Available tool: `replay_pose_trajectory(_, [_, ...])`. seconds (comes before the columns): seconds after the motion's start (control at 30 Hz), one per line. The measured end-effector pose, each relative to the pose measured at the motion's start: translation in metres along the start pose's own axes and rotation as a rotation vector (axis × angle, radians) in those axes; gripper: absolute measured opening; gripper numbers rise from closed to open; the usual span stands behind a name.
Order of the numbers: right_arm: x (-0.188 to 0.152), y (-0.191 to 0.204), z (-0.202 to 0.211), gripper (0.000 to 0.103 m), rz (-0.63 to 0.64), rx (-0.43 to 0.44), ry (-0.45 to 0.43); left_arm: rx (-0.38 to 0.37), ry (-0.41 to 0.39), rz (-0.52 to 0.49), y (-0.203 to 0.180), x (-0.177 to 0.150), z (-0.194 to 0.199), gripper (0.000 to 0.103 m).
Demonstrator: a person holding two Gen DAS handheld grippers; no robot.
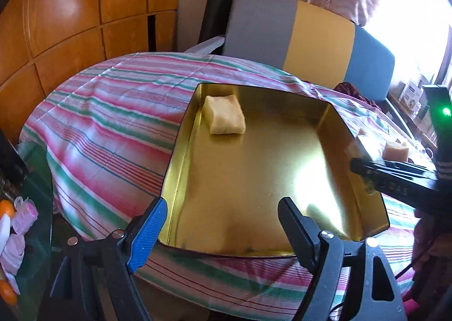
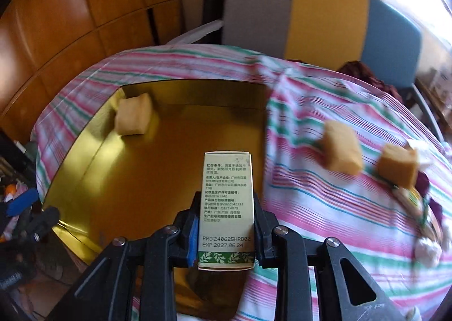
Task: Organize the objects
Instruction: 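Lower the medicine box into the gold tray and open the right gripper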
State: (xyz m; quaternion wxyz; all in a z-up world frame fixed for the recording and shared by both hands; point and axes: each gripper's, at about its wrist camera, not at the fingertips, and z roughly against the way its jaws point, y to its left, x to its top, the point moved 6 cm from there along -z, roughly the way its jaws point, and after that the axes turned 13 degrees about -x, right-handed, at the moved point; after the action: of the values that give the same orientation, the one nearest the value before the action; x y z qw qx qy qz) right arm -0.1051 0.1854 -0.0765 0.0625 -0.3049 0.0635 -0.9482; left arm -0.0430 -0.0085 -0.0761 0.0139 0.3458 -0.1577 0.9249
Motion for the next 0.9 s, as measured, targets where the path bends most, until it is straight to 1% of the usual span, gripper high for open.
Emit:
replay_pose_trajectory(0.13, [0.017, 0.032, -0.019, 0.030, 0.025, 0.029, 0.032, -0.005, 0.012, 0.045, 0.009, 0.000, 0.000, 0.080])
replay_pose_trajectory(0.23, [0.035, 0.051, -0.034, 0.031, 0.015, 0.049, 0.048, -0.004, 0.017, 0.059, 0.014, -0.001, 0.001, 0.080])
replay_pose_trajectory(0.27, [0.042, 0.057, -0.040, 0.033, 0.013, 0.049, 0.051, -0.007, 0.022, 0.068, 0.017, -0.002, 0.001, 0.080])
replay_pose_trajectory(0.33, [0.056, 0.067, -0.050, 0.045, 0.009, 0.054, 0.054, -0.022, 0.031, 0.089, 0.023, -0.002, 0.000, 0.078])
replay_pose_trajectory(0.4, [0.071, 0.076, -0.060, 0.067, 0.001, 0.064, 0.054, -0.032, 0.031, 0.110, 0.029, -0.001, 0.000, 0.074])
replay_pose_trajectory(0.43, [0.076, 0.078, -0.061, 0.070, -0.002, 0.062, 0.050, -0.032, 0.028, 0.115, 0.032, 0.000, 0.001, 0.074])
replay_pose_trajectory(0.53, [0.086, 0.083, -0.058, 0.074, 0.016, 0.059, 0.022, -0.041, 0.023, 0.139, 0.040, 0.001, 0.002, 0.074])
replay_pose_trajectory(0.57, [0.087, 0.081, -0.055, 0.079, 0.020, 0.050, 0.013, -0.042, 0.024, 0.144, 0.043, 0.002, 0.002, 0.074])
replay_pose_trajectory(0.6, [0.086, 0.079, -0.052, 0.081, 0.019, 0.045, 0.007, -0.036, 0.026, 0.148, 0.045, 0.002, 0.002, 0.074])
replay_pose_trajectory(0.63, [0.085, 0.076, -0.049, 0.082, 0.019, 0.043, -0.001, -0.032, 0.027, 0.149, 0.047, 0.002, 0.001, 0.073])
replay_pose_trajectory(0.67, [0.082, 0.072, -0.043, 0.083, 0.018, 0.033, -0.016, -0.032, 0.028, 0.150, 0.047, 0.002, 0.001, 0.073])
replay_pose_trajectory(0.7, [0.080, 0.068, -0.039, 0.087, 0.017, 0.018, -0.024, -0.032, 0.028, 0.152, 0.048, 0.002, 0.002, 0.072])
replay_pose_trajectory(0.8, [0.070, 0.054, -0.021, 0.091, 0.029, -0.035, -0.062, -0.021, 0.023, 0.139, 0.047, 0.003, 0.004, 0.069])
replay_pose_trajectory(0.9, [0.057, 0.040, 0.001, 0.096, 0.048, -0.094, -0.113, -0.013, 0.007, 0.117, 0.043, 0.006, 0.009, 0.069])
